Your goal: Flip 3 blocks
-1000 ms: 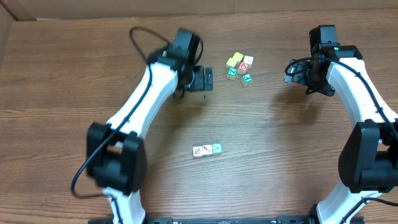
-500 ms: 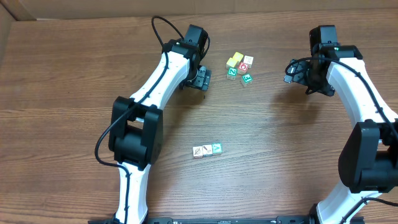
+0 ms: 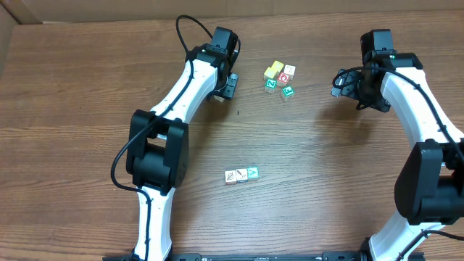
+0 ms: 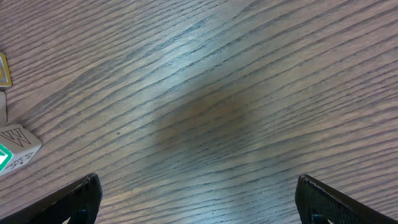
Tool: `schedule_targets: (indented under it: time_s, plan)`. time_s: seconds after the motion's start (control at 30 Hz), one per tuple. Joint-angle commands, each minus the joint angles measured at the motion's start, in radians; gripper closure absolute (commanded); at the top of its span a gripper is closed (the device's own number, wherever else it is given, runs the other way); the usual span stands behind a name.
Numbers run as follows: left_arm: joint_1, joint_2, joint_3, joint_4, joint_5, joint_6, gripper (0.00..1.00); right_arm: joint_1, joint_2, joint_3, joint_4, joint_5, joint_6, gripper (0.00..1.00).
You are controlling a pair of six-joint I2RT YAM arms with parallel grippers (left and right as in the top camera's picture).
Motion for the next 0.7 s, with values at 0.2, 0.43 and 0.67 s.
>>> schedule_targets:
  time_s: [0.2, 0.43, 0.67]
  plan:
    - [0.004, 0.009, -0.036, 0.033, -0.009, 0.047, 0.51, 0.000, -0.032, 0.018, 0.002, 0.011, -0.006, 0.00]
    - [0.004, 0.009, -0.042, 0.029, 0.005, 0.084, 0.51, 0.000, -0.032, 0.018, 0.002, 0.011, -0.006, 0.00]
    - [0.004, 0.009, -0.042, 0.025, 0.058, 0.098, 0.52, 0.000, -0.032, 0.018, 0.002, 0.010, -0.006, 0.00]
